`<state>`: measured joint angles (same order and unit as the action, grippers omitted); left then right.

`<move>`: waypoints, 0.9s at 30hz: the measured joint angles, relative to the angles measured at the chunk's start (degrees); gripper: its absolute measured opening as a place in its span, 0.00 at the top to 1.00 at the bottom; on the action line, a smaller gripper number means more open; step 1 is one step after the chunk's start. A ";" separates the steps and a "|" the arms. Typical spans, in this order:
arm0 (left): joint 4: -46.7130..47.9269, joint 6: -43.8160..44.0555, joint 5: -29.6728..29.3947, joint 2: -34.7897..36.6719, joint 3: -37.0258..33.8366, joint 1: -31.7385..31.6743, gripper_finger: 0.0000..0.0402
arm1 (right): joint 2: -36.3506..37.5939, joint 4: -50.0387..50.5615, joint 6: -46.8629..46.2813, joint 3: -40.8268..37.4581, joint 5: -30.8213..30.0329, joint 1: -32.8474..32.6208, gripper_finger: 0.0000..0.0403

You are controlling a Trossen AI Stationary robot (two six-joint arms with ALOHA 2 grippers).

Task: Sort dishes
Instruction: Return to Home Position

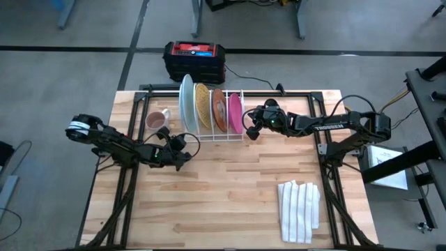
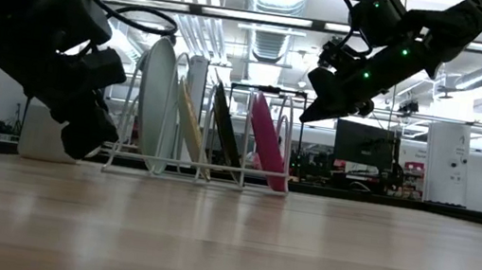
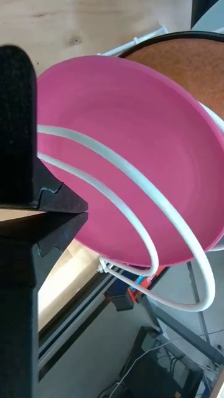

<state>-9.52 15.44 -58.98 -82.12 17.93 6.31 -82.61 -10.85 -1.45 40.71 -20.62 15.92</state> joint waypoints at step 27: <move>27.23 9.35 4.74 18.69 1.97 10.61 1.00 | 1.45 7.06 0.75 -0.02 3.18 -0.37 1.00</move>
<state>17.71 24.79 -54.24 -63.43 19.90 16.92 -81.16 -3.79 -0.70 40.69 -17.44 15.56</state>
